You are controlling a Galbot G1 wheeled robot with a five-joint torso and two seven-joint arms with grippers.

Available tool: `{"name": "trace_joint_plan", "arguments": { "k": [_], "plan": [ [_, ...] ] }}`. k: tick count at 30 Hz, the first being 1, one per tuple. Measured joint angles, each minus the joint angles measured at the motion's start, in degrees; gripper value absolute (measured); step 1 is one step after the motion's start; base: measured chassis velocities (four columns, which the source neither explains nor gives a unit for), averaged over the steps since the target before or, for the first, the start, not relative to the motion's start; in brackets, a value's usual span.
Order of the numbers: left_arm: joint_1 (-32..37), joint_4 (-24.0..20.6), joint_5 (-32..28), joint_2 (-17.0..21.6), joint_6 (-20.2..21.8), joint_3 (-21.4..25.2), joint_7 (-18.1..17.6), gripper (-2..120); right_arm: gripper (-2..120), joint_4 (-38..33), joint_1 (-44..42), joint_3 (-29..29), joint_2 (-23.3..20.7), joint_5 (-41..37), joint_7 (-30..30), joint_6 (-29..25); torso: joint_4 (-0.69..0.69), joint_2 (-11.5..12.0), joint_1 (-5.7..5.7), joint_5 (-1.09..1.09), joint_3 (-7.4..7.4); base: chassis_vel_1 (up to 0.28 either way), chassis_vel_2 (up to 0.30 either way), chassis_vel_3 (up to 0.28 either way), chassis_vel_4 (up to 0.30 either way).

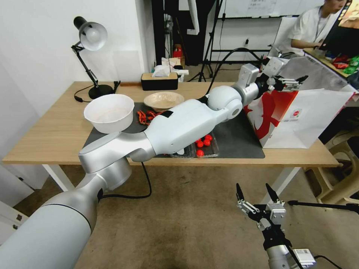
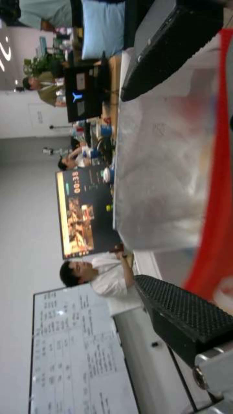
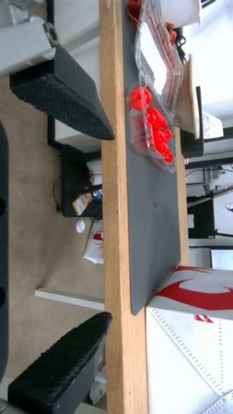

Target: Pick up the trash from the table and place it into the takeout bag.

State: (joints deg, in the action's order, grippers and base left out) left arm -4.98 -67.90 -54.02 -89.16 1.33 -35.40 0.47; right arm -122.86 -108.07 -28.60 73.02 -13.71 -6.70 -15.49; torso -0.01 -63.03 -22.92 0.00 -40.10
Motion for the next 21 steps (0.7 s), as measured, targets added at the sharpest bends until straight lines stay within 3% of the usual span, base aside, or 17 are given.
{"name": "trace_joint_plan", "arguments": {
  "k": [3, 5, 7, 9, 13, 15, 19, 21],
  "plan": [
    [1.41, -2.35, 0.85, 2.33, 0.07, 1.23, -0.55, 100, 100, -0.05, 0.02, -0.04, -0.27, -0.13, 0.0, -0.02, 0.01, 0.0, 0.0, -0.01, 0.0, 0.0, 0.0, 0.0, 0.0],
    [4.38, -6.25, 1.66, 6.12, 0.62, 3.33, -1.62, 100, 100, 0.0, 0.41, 0.04, -0.55, -0.33, -0.01, -0.02, 0.01, 0.0, 0.0, -0.01, 0.0, 0.0, 0.0, 0.0, 0.0],
    [4.92, -6.89, 1.75, 6.72, 0.68, 3.62, -1.76, 100, 100, 0.05, 0.52, 0.07, -0.59, -0.37, -0.01, -0.02, 0.01, 0.0, 0.0, -0.01, 0.0, 0.0, 0.0, 0.0, 0.0],
    [10.03, -11.33, 3.49, 11.77, 0.81, 5.84, -2.43, 100, 100, 0.5, 1.25, 0.48, -0.82, -0.51, -0.04, -0.02, 0.01, 0.0, 0.0, -0.02, 0.0, 0.0, 0.0, 0.0, 0.0],
    [14.36, -14.32, 5.47, 15.35, 0.77, 7.74, -2.6, 100, 100, 0.75, 1.79, 0.8, -1.07, -0.61, -0.05, -0.02, 0.01, 0.0, 0.0, -0.03, 0.0, 0.0, 0.0, 0.0, 0.0],
    [20.31, -18.58, 7.06, 19.82, 0.67, 11.07, -2.66, 100, 100, 0.89, 2.23, 1.11, -1.51, -0.79, -0.08, 0.04, 0.03, 0.0, 0.0, -0.03, 0.0, 0.0, 0.0, 0.0, 0.0],
    [25.12, -22.11, 8.73, 23.39, 0.47, 13.92, -2.89, 100, 100, 1.0, 2.49, 1.39, -1.85, -1.24, -0.08, 0.2, 0.02, 0.0, 0.0, -0.02, 0.0, 0.0, 0.0, 0.0, 0.0],
    [30.5, -25.58, 12.5, 26.39, 0.47, 17.51, -2.82, 100, 100, 1.19, 2.92, 1.57, -1.98, -1.86, -0.08, 0.52, 0.02, 0.0, 0.0, -0.02, 0.0, 0.0, 0.0, 0.0, 0.0]
  ]
}}
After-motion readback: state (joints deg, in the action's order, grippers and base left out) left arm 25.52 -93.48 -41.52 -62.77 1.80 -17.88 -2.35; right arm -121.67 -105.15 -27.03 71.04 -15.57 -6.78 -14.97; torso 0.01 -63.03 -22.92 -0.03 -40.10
